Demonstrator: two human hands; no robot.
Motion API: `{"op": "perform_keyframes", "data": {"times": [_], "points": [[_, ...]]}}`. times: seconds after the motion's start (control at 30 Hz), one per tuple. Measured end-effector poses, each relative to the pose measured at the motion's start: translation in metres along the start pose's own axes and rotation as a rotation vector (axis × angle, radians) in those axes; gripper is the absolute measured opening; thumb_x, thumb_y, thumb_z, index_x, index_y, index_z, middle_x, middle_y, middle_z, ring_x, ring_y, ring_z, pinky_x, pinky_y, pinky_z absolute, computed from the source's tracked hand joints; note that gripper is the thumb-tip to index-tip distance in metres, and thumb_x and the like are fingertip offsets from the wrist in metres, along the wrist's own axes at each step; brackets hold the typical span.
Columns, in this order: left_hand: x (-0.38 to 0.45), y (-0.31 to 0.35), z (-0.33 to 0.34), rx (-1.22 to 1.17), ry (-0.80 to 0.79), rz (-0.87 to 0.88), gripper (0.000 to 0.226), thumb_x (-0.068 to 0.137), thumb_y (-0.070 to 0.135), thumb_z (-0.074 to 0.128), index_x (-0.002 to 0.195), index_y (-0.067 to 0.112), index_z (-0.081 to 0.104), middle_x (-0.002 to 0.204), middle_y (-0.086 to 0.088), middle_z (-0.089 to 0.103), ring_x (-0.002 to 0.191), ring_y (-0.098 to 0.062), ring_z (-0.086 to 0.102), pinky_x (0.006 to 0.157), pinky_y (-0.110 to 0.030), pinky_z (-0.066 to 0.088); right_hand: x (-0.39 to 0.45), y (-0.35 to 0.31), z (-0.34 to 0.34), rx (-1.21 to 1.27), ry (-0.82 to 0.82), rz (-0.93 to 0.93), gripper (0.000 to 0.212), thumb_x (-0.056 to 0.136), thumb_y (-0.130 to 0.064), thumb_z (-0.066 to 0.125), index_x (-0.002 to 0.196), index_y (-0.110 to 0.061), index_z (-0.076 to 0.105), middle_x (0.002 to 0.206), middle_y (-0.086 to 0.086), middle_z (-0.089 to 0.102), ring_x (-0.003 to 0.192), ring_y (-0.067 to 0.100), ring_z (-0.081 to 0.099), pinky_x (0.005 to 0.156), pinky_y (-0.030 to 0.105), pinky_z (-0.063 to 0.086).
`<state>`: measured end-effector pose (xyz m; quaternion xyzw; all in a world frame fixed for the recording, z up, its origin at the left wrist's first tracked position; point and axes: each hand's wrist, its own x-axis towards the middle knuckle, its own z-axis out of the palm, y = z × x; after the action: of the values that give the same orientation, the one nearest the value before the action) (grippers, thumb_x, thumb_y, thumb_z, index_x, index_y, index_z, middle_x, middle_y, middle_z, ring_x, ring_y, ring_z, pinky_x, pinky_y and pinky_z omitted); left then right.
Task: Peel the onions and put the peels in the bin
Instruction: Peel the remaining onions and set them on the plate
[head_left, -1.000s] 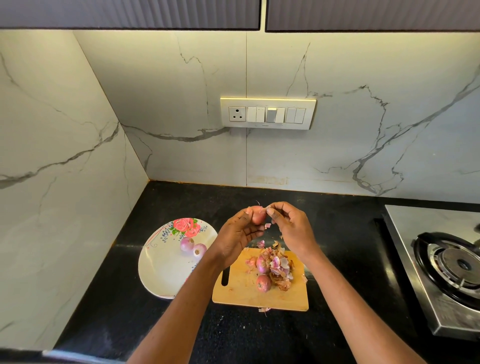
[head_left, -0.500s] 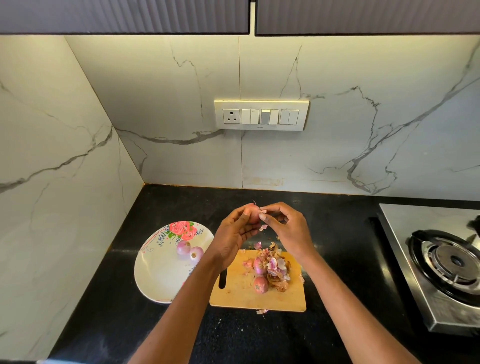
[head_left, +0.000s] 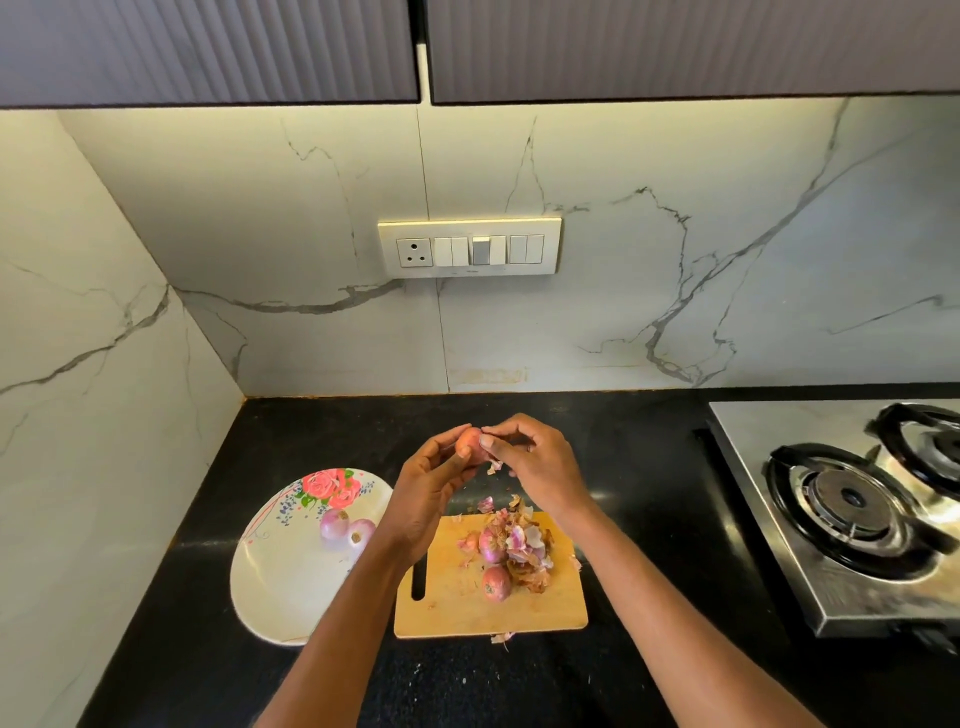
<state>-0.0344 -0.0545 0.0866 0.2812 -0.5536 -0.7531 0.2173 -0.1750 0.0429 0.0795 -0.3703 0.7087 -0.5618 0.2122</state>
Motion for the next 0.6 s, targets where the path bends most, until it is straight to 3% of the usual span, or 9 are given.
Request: {"op": "perform_keyframes", "data": {"times": [0.2,0.33,0.43,0.6], "points": [[0.000,-0.004,0.006,-0.009,-0.047,-0.023,0.028,0.104,0.009,0.050,0.126,0.019,0.065,0.125,-0.005,0.068,0.118,-0.026,0.066,0.099,-0.032,0.055,0.002,0.003,-0.005,-0.155,0.039,-0.045,0.005,0.099,-0.031,0.063,0.098,-0.030,0.067,0.092,-0.016,0.068,0.088,-0.001,0.064,0.072,0.007,0.047],[0.000,-0.005,0.007,-0.050,-0.005,-0.028,0.026,0.104,0.012,0.051,0.129,0.014,0.058,0.129,-0.012,0.064,0.116,-0.028,0.067,0.096,-0.032,0.056,0.002,0.001,-0.004,-0.047,0.000,0.015,0.020,0.100,-0.043,0.058,0.110,-0.030,0.068,0.104,-0.014,0.069,0.097,0.004,0.065,0.070,0.014,0.054],[0.001,-0.004,0.005,-0.042,0.008,-0.015,0.025,0.104,0.014,0.050,0.127,0.012,0.060,0.126,-0.012,0.067,0.114,-0.025,0.068,0.098,-0.033,0.056,-0.001,0.003,-0.003,-0.024,-0.093,-0.005,0.035,0.092,-0.055,0.063,0.121,-0.037,0.068,0.118,-0.016,0.067,0.108,0.004,0.064,0.081,0.021,0.058],[0.000,-0.002,0.003,0.024,0.034,0.043,0.039,0.094,0.026,0.061,0.130,0.013,0.062,0.123,-0.006,0.070,0.115,-0.022,0.068,0.102,-0.035,0.054,-0.001,0.002,0.006,0.185,-0.036,0.069,0.027,0.087,-0.033,0.077,0.113,-0.027,0.077,0.108,-0.011,0.075,0.106,0.005,0.067,0.089,0.022,0.055]]}}
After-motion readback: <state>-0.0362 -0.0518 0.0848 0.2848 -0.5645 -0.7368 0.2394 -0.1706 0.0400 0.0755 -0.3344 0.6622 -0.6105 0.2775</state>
